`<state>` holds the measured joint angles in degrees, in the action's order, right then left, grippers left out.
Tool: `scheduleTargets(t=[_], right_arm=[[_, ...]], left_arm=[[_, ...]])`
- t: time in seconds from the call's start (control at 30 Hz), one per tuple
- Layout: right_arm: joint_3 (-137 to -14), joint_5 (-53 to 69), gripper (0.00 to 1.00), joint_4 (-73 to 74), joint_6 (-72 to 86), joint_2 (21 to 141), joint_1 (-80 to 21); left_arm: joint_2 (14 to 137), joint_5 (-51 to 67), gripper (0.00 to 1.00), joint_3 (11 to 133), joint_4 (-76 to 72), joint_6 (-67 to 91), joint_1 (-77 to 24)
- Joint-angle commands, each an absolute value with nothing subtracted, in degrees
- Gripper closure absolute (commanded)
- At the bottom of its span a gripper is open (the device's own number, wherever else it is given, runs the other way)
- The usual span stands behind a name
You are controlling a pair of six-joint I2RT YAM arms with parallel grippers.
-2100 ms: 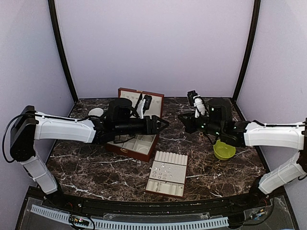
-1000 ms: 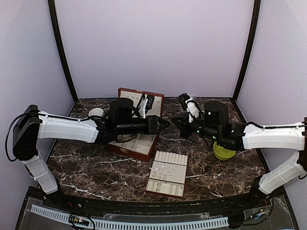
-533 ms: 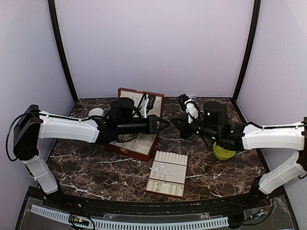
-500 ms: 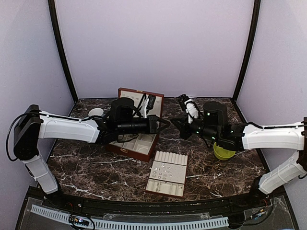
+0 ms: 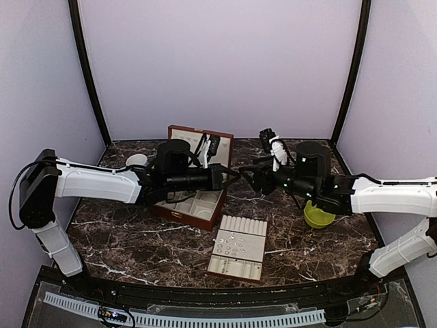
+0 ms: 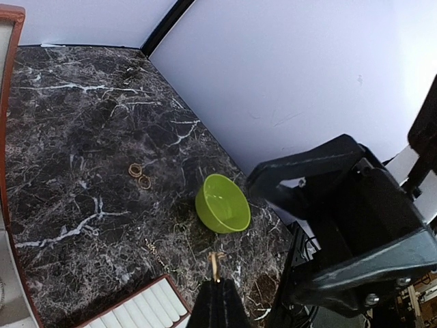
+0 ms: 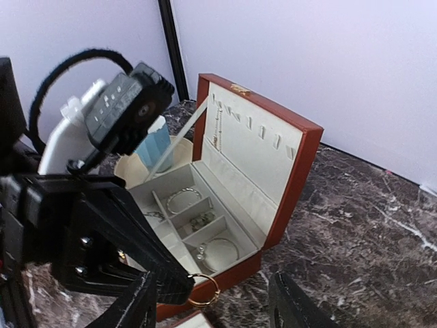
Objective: Organize the mixed jewelry
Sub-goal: Pass from the right arm to the left
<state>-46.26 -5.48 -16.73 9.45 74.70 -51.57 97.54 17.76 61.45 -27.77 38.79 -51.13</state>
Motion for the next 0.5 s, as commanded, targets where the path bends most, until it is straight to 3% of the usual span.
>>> scheduleTargets(t=[0.0,0.3,0.47], right_arm=[[-45.8,0.1,0.38,-19.6,13.3,71.0,-49.9],[-46.9,32.6,0.31,-23.0,26.4,72.4,-41.7],[-48.5,37.9,0.44,-22.3,28.6,74.2,-41.8]], left_arm=[[94.7,18.0,1.00,59.5,-28.8,37.0,-50.1],[89.0,25.4,1.00,55.6,-32.2,25.5,-47.6],[87.7,35.9,1.00,55.0,-35.2,24.6,-46.1]])
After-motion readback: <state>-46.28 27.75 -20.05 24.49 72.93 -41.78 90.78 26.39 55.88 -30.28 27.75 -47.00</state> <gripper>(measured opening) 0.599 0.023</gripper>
